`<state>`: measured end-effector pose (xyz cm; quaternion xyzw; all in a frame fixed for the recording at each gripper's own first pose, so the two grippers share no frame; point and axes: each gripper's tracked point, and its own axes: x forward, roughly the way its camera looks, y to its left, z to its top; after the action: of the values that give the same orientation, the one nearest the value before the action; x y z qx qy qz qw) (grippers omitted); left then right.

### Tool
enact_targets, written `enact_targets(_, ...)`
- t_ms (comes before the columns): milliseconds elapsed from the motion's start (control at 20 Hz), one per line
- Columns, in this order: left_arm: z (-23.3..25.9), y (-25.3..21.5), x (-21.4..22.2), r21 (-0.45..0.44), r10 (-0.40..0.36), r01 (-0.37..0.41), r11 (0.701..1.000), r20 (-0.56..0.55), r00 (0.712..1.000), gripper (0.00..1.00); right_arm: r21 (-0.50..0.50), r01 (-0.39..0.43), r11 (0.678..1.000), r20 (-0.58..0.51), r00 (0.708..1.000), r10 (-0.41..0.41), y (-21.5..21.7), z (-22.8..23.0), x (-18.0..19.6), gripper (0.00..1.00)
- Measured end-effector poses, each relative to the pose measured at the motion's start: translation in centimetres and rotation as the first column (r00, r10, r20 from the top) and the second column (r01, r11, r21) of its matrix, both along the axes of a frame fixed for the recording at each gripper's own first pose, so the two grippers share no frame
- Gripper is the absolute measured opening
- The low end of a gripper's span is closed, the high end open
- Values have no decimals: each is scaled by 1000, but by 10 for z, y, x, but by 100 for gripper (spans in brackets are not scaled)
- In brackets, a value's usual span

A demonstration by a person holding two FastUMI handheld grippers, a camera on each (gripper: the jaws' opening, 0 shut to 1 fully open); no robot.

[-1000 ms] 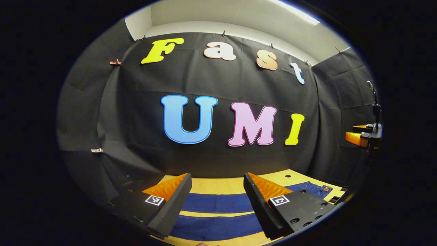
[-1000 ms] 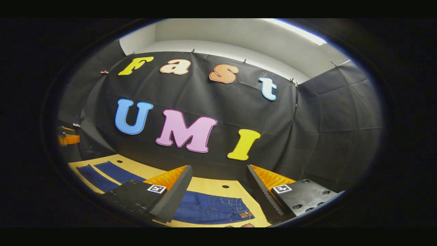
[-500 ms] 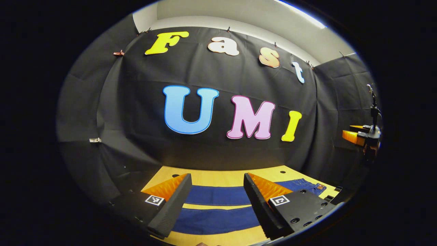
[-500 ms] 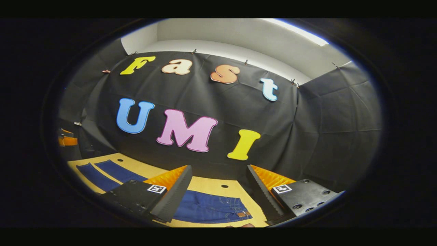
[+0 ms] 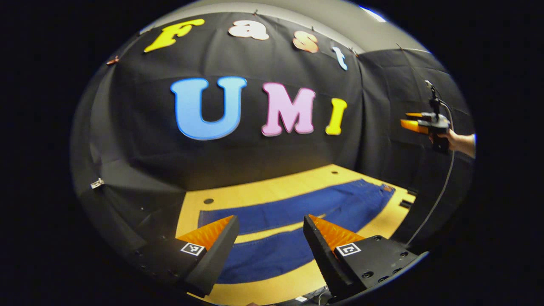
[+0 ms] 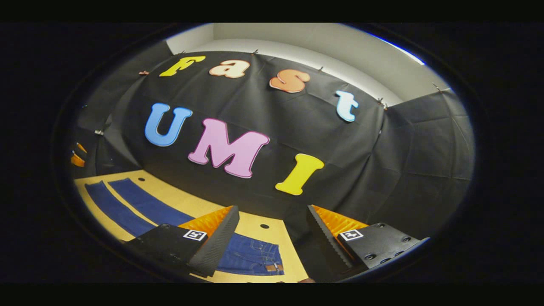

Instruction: Grasp the waist and the cuffs of the jeans and fold them to make the two legs overlap; first hold the waist and fold one-third of the jeans toward the cuffs, then hold the cuffs and fold the remaining one-third in the same direction to finish folding.

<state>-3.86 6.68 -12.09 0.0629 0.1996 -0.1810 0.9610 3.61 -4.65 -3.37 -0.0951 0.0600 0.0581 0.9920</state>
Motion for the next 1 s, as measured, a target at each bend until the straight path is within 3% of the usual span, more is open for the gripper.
enact_targets(150,-58,20,4,99,-74,89,991,-151,986,96,-79,-198,977,-128,974,187,19,-59,6,97)
enact_targets(250,-87,29,4,156,-114,155,975,-242,963,96,-57,-310,949,-262,922,286,33,-113,2,97)
enact_targets(400,-134,45,0,230,-169,274,934,-391,905,96,-73,-443,893,-429,823,373,41,-187,1,97)
enact_targets(550,-173,62,-6,312,-165,379,871,-540,825,97,-58,-588,807,-604,664,440,43,-267,-6,97)
enact_targets(700,-202,77,-18,285,-195,515,808,-696,691,97,-50,-715,698,-768,474,431,32,-341,-17,97)
enact_targets(850,-222,94,-28,280,-176,618,735,-801,572,97,14,-795,606,-872,287,397,23,-377,-29,97)
enact_targets(900,-226,95,-29,275,-167,635,722,-821,546,97,37,-812,583,-896,231,379,20,-384,-32,99)
enact_targets(1000,-230,90,-29,259,-162,651,714,-843,513,97,65,-841,537,-928,147,342,12,-403,-34,97)
